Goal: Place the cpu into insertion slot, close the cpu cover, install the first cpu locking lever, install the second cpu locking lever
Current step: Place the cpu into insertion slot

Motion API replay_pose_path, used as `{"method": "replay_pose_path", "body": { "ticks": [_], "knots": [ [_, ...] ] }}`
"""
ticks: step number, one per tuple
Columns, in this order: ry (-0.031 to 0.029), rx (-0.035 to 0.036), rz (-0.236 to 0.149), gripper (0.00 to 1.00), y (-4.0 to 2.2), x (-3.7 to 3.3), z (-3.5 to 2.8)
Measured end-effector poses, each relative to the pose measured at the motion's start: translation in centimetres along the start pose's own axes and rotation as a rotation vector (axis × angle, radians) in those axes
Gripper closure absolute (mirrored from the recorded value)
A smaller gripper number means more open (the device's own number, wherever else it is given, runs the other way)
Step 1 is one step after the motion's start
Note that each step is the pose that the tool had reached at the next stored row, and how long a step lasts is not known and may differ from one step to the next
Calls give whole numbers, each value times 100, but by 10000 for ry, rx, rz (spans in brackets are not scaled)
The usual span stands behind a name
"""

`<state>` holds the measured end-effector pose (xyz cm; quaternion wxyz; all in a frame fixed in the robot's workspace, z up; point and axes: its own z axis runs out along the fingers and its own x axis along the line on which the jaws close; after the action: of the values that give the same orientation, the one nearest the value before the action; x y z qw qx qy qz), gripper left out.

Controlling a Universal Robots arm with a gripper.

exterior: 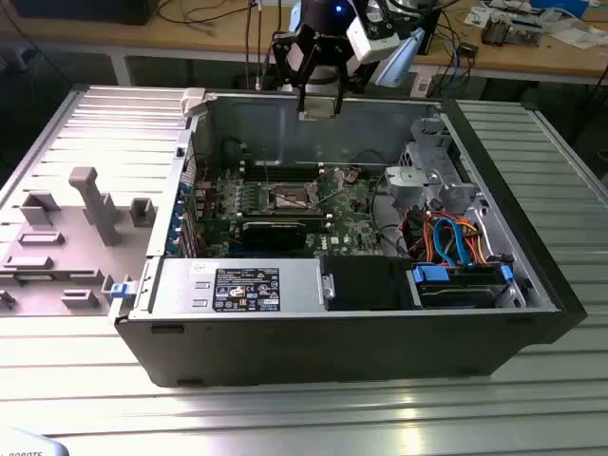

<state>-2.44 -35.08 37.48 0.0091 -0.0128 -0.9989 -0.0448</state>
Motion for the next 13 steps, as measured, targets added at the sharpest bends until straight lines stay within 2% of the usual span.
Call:
{"method": "replay_pose_path", "body": {
  "ticks": [13],
  "knots": [
    [0, 0, 0, 46, -2, 0, 0]
  ]
}}
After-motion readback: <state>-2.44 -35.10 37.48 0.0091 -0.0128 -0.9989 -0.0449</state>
